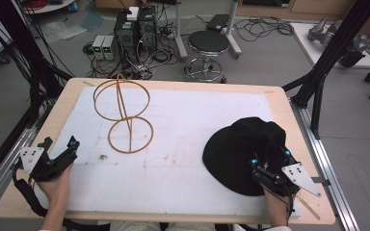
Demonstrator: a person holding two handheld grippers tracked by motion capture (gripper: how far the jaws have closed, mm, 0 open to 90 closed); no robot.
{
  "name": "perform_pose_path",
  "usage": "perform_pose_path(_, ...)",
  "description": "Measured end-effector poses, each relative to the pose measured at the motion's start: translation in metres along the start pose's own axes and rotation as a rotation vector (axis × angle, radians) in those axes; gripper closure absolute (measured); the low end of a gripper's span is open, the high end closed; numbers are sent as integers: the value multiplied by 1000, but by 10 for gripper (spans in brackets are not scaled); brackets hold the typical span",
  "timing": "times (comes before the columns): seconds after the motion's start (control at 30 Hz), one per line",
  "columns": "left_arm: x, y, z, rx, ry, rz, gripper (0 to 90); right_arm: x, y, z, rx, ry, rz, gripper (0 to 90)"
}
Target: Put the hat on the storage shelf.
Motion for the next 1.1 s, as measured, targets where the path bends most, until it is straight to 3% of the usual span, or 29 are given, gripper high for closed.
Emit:
perform_pose_path(0.27, 1, 0, 1, 5, 6, -3, 212, 1, 6, 7, 56, -20, 8, 125)
perform_pose_path(0.53, 4, 2, 3, 16, -3, -14, 212, -1, 11, 17, 129, 3, 20, 180)
perform_pose_path(0.57, 4, 2, 4, 18, -4, -15, 212, -3, 12, 18, 132, 24, 17, 232)
perform_pose_path(0.67, 5, 2, 3, 15, -8, -16, 213, -4, 11, 18, 135, 35, 18, 272)
perform_pose_path(0.7, 5, 2, 4, 16, -7, -16, 213, -6, 10, 18, 132, 46, 26, 346)
perform_pose_path(0.73, 5, 2, 4, 17, -8, -17, 213, -6, 10, 18, 132, 46, 26, 346)
perform_pose_path(0.77, 5, 2, 4, 17, -8, -16, 213, -6, 8, 17, 127, 65, 19, 423)
perform_pose_path(0.83, 5, 2, 3, 15, -10, -15, 213, -6, 8, 16, 127, 67, 17, 462)
perform_pose_path(0.93, 4, 2, 3, 14, -10, -14, 213, -1, 8, 14, 144, 40, 20, 653)
perform_pose_path(0.97, 4, 2, 3, 15, -11, -13, 214, 2, 8, 12, 150, 19, 29, 784)
perform_pose_path(1.1, 4, 2, 3, 11, -13, -14, 214, 3, 8, 10, 159, 34, 36, 856)
Point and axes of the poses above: each handheld gripper's, and its own axes: y roughly forward along the jaws, z roughly out of its underside, x roughly to its left, the point moved 8 cm from there along y, roughly forward along the jaws
